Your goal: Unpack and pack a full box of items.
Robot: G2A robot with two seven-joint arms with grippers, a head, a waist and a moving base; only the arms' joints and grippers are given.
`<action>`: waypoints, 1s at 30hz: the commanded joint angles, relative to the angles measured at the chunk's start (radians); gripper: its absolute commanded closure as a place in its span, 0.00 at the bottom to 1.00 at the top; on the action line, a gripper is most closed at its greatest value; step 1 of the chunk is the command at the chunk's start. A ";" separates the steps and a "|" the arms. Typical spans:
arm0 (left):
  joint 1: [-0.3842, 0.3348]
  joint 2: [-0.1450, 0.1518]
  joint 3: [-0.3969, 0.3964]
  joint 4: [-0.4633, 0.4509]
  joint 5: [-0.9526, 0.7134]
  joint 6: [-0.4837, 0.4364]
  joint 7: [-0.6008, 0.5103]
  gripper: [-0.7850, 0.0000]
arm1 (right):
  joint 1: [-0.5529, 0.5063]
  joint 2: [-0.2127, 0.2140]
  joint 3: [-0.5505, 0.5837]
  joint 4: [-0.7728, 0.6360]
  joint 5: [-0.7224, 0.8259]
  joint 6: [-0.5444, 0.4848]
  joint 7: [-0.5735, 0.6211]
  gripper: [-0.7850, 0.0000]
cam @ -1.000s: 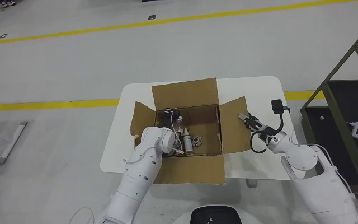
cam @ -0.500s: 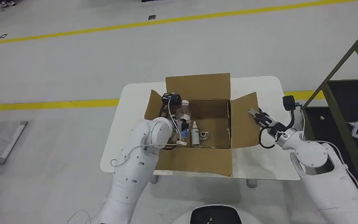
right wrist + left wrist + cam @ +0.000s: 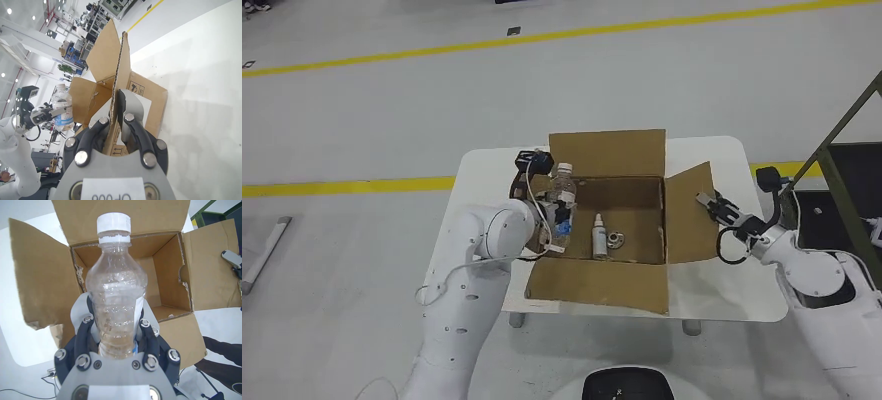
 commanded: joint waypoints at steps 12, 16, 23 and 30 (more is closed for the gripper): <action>0.022 0.011 -0.033 -0.043 0.036 -0.004 -0.024 1.00 | 0.000 0.002 -0.035 -0.011 0.028 0.007 -0.022 0.00; 0.022 0.011 -0.033 -0.043 0.036 -0.004 -0.024 1.00 | -0.011 -0.005 -0.084 -0.023 0.045 0.019 -0.035 0.00; 0.025 0.012 -0.033 -0.043 0.036 -0.006 -0.016 1.00 | -0.020 -0.006 -0.114 -0.014 0.034 0.040 -0.055 0.46; 0.043 0.022 -0.069 -0.052 0.061 -0.029 0.006 1.00 | -0.023 0.001 -0.088 -0.006 0.028 0.043 -0.054 1.00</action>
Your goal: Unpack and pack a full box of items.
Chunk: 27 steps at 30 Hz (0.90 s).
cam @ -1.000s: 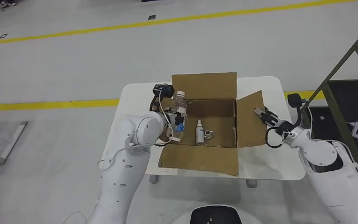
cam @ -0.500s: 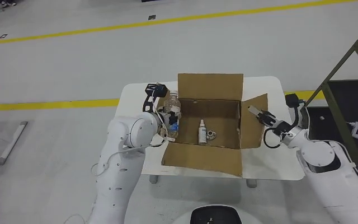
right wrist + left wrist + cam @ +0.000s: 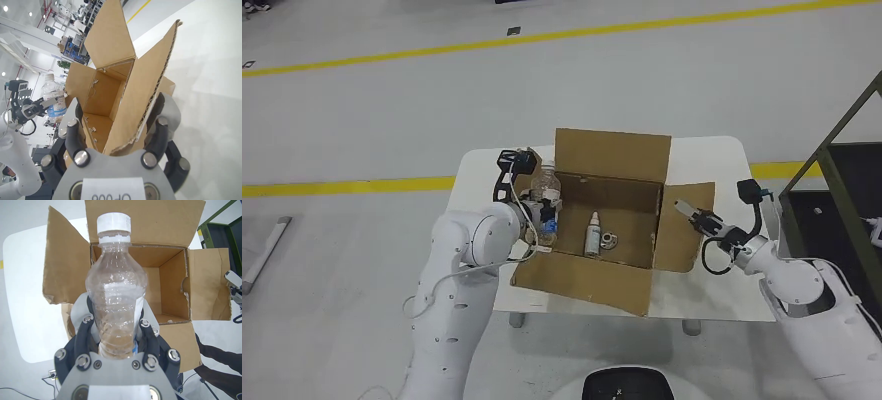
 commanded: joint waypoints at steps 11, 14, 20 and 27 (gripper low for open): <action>-0.009 0.029 -0.111 -0.073 0.055 -0.049 -0.110 1.00 | 0.108 0.032 0.068 0.087 -0.096 -0.117 0.150 1.00; -0.005 0.037 -0.143 -0.093 0.078 -0.069 -0.135 1.00 | 0.148 0.037 0.071 0.122 -0.108 -0.137 0.165 1.00; 0.014 0.052 -0.196 -0.120 0.120 -0.084 -0.168 1.00 | 0.210 0.041 0.042 0.188 -0.146 -0.185 0.162 1.00; 0.068 0.064 -0.216 -0.133 0.163 -0.091 -0.209 1.00 | 0.228 0.040 0.030 0.209 -0.141 -0.186 0.148 1.00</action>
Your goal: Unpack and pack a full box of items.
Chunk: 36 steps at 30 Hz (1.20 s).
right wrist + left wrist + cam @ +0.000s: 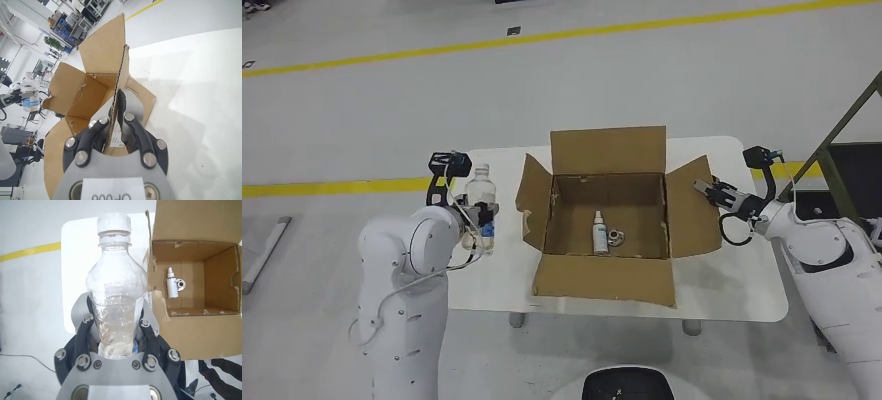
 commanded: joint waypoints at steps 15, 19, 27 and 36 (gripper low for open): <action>0.066 0.006 0.013 0.003 0.023 0.004 -0.007 1.00 | 0.000 0.000 0.000 0.000 0.000 0.000 0.000 1.00; 0.066 0.006 0.013 0.003 0.023 0.004 -0.007 1.00 | -0.007 0.002 -0.008 -0.014 0.007 0.010 0.021 1.00; 0.092 0.015 0.041 0.056 0.049 -0.111 0.037 1.00 | 0.048 0.025 0.012 0.010 -0.049 -0.045 0.137 1.00; 0.109 0.025 0.060 0.141 0.068 -0.202 0.059 1.00 | 0.128 0.045 0.007 0.074 -0.099 -0.118 0.199 1.00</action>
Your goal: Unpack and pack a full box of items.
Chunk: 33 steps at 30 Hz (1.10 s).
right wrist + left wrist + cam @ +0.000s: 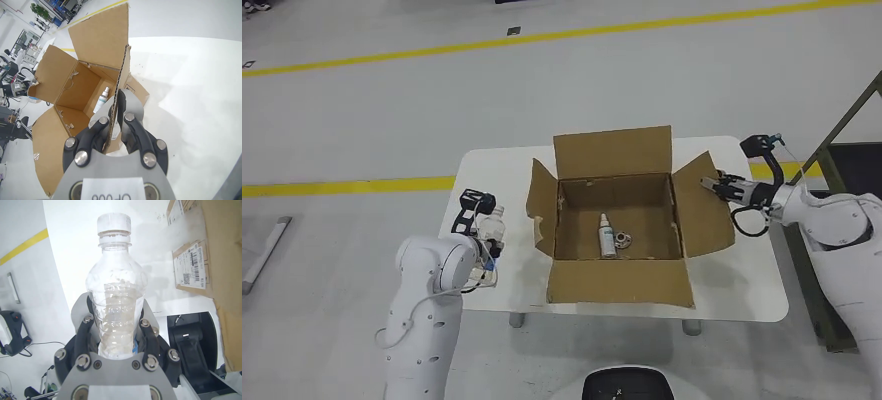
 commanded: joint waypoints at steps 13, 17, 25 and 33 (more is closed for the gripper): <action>-0.003 -0.003 0.086 0.153 0.035 0.001 0.102 1.00 | 0.037 0.011 -0.027 0.060 -0.001 0.024 -0.049 0.00; -0.025 -0.007 0.109 0.229 0.047 0.028 0.132 1.00 | 0.008 0.021 0.022 0.022 0.021 0.051 -0.094 0.00; -0.072 -0.019 0.142 0.406 0.030 0.090 0.189 1.00 | -0.080 0.040 0.118 -0.105 0.048 0.098 -0.168 0.00; -0.137 -0.033 0.157 0.540 -0.007 0.188 0.179 1.00 | -0.138 0.048 0.130 -0.180 0.062 0.129 -0.171 0.00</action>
